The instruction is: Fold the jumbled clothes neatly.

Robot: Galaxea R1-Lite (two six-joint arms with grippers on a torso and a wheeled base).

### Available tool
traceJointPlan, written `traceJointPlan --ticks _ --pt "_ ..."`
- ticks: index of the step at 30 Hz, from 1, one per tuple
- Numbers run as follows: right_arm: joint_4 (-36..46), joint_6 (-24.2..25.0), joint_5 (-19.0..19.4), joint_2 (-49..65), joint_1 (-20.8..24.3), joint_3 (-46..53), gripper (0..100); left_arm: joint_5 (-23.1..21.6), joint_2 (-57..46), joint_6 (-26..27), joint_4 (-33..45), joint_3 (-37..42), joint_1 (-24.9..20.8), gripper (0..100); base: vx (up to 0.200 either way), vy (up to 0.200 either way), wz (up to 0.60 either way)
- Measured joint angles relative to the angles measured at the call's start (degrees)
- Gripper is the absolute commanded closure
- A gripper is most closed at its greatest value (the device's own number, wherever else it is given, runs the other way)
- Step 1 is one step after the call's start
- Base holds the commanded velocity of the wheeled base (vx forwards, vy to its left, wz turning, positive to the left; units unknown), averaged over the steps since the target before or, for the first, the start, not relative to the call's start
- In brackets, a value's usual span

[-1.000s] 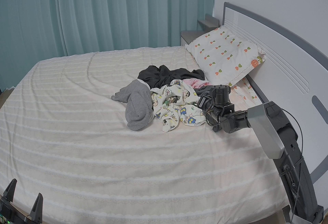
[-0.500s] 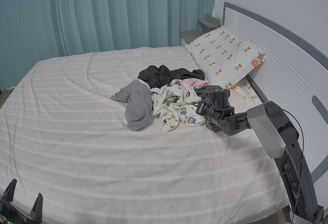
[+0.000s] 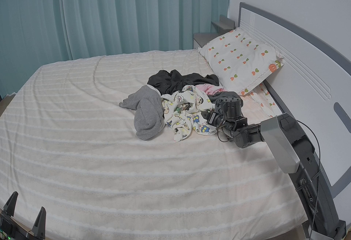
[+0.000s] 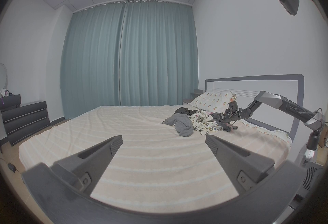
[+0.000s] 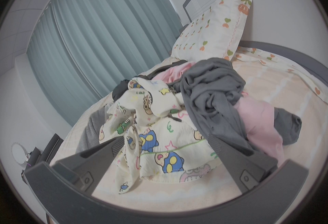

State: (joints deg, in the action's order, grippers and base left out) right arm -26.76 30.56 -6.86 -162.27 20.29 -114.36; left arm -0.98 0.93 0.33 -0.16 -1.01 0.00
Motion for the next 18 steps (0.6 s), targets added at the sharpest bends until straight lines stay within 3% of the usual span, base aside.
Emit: traceJointPlan --ticks 18 --pt "0.1 0.0 -0.5 -4.1 -0.4 -0.2 0 0.0 0.0 0.0 0.0 0.0 0.0 0 0.000 0.000 0.00"
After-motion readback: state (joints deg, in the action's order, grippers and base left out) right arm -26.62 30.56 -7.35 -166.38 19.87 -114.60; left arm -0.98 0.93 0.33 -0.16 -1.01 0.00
